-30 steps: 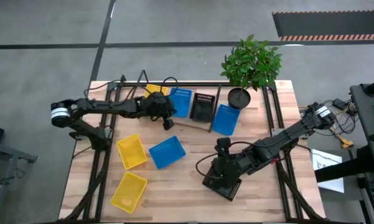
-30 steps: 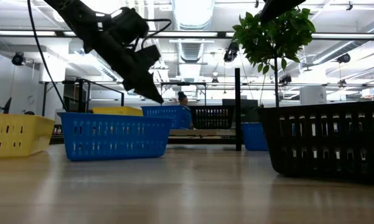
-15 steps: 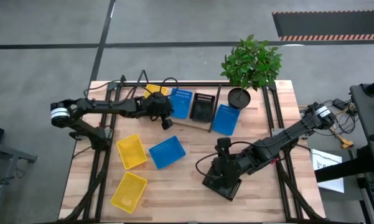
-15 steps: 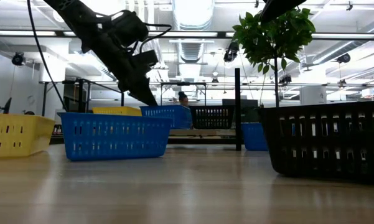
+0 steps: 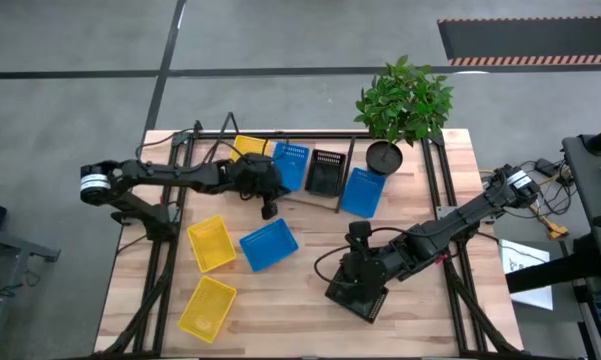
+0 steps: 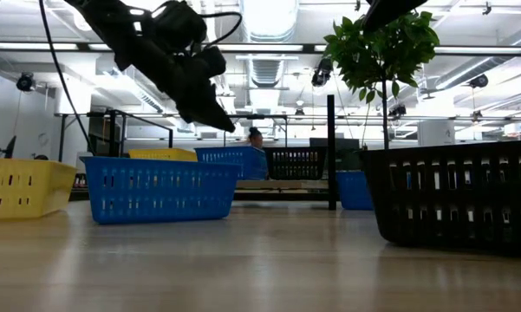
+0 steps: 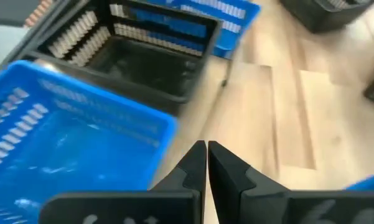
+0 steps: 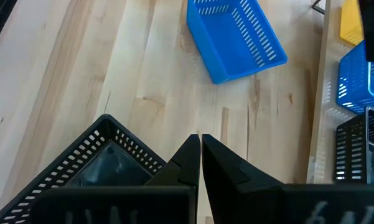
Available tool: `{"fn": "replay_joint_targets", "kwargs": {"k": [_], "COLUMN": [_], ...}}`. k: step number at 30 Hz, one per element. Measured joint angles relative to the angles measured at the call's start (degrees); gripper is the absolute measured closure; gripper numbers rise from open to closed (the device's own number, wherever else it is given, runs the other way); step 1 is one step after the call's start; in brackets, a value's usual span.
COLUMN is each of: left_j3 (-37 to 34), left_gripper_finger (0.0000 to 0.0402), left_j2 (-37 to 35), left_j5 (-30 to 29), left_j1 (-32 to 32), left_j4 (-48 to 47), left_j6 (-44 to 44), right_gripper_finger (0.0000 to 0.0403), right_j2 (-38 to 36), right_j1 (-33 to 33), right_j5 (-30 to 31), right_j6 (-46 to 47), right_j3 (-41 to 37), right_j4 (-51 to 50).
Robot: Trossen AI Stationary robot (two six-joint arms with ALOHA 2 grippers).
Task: Stack baskets on shelf by color
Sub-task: Adjust the blue basket on the shelf
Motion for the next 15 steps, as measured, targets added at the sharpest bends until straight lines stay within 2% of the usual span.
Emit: {"fn": "replay_joint_targets", "kwargs": {"k": [6, 10, 15], "left_j3": [-1.76, -2.09, -2.1], "left_gripper_finger": [0.0401, 0.0401, 0.0401], "left_j2": [0.03, 0.09, 0.09], "left_j5": [-0.46, -4.52, -5.25], "left_j1": [-1.65, -1.65, -1.67], "left_j4": [1.25, 1.35, 3.58], "left_j6": [0.3, -0.08, -0.13], "right_gripper_finger": [0.0394, 0.0394, 0.0394], "right_j2": [0.0, 0.0, 0.0], "right_j1": [0.0, 0.0, 0.0], "right_j5": [-0.02, -0.04, -0.04], "right_j6": [0.0, 0.0, 0.02], "right_j3": [-0.18, -0.29, -0.4], "right_j4": [0.0, 0.01, 0.0]}}
